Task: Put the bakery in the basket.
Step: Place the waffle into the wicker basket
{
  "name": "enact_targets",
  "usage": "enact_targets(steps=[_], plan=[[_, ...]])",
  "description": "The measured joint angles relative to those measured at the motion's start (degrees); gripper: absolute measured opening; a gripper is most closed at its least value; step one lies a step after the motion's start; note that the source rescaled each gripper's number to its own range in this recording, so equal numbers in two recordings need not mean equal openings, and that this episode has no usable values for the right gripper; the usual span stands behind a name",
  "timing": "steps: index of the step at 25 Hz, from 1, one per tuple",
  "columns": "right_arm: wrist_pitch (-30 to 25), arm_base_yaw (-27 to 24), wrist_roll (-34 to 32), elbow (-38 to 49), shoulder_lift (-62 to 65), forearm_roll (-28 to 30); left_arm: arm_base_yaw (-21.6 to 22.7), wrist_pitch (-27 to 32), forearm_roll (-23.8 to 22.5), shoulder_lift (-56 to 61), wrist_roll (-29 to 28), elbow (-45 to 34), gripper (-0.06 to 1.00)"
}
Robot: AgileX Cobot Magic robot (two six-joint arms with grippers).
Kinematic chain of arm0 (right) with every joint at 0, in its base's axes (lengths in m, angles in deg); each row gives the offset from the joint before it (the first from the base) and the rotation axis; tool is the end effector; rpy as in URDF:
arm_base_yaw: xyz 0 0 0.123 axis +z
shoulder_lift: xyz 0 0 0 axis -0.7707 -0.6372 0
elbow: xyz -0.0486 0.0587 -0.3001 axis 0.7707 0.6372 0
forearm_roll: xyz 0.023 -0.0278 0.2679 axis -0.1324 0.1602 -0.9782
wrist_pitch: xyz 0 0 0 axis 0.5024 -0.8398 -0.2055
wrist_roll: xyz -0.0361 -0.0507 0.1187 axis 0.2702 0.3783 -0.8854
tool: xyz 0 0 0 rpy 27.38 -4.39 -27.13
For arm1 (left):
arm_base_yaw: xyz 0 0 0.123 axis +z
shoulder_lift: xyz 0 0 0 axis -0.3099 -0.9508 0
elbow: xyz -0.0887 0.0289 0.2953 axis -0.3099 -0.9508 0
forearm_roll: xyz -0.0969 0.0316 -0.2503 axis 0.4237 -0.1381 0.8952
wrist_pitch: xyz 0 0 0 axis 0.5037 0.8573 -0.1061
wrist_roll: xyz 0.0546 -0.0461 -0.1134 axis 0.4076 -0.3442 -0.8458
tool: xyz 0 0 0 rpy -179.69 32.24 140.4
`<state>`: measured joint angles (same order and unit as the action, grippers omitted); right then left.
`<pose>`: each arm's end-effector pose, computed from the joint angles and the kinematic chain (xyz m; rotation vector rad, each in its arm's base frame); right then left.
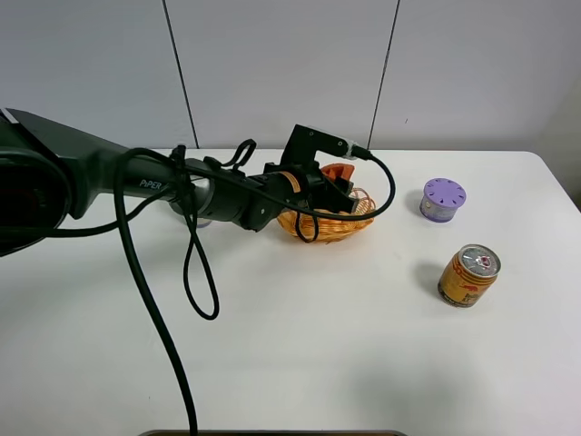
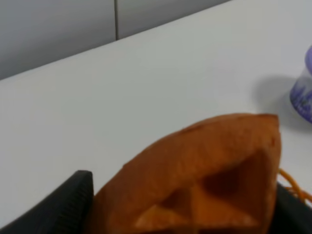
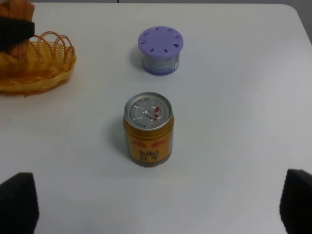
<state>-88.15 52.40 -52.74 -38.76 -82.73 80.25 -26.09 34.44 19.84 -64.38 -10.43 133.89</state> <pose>0.0238 0.0033 0.2673 -0.0641 2.0427 0.0307 0.3964 -0.3770 0.0972 0.6524 1.9177 -0.5092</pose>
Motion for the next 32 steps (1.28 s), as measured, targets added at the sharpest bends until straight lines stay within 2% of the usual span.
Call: enact_targets(steps=[21,24,30,32], plan=[[0.00,0.00,-0.11,0.00,0.00,0.00,0.00,-1.12,0.04,-1.43,0.00,0.00,0.09],[0.00,0.00,-0.11,0.00,0.00,0.00,0.00,-1.58,0.04,-1.43,0.00,0.00,0.29],[0.00,0.00,-0.11,0.00,0.00,0.00,0.00,-3.49,0.04,-1.43,0.00,0.00,0.78],[0.00,0.00,-0.11,0.00,0.00,0.00,0.00,-4.04,0.04,-1.43,0.00,0.00,0.91]])
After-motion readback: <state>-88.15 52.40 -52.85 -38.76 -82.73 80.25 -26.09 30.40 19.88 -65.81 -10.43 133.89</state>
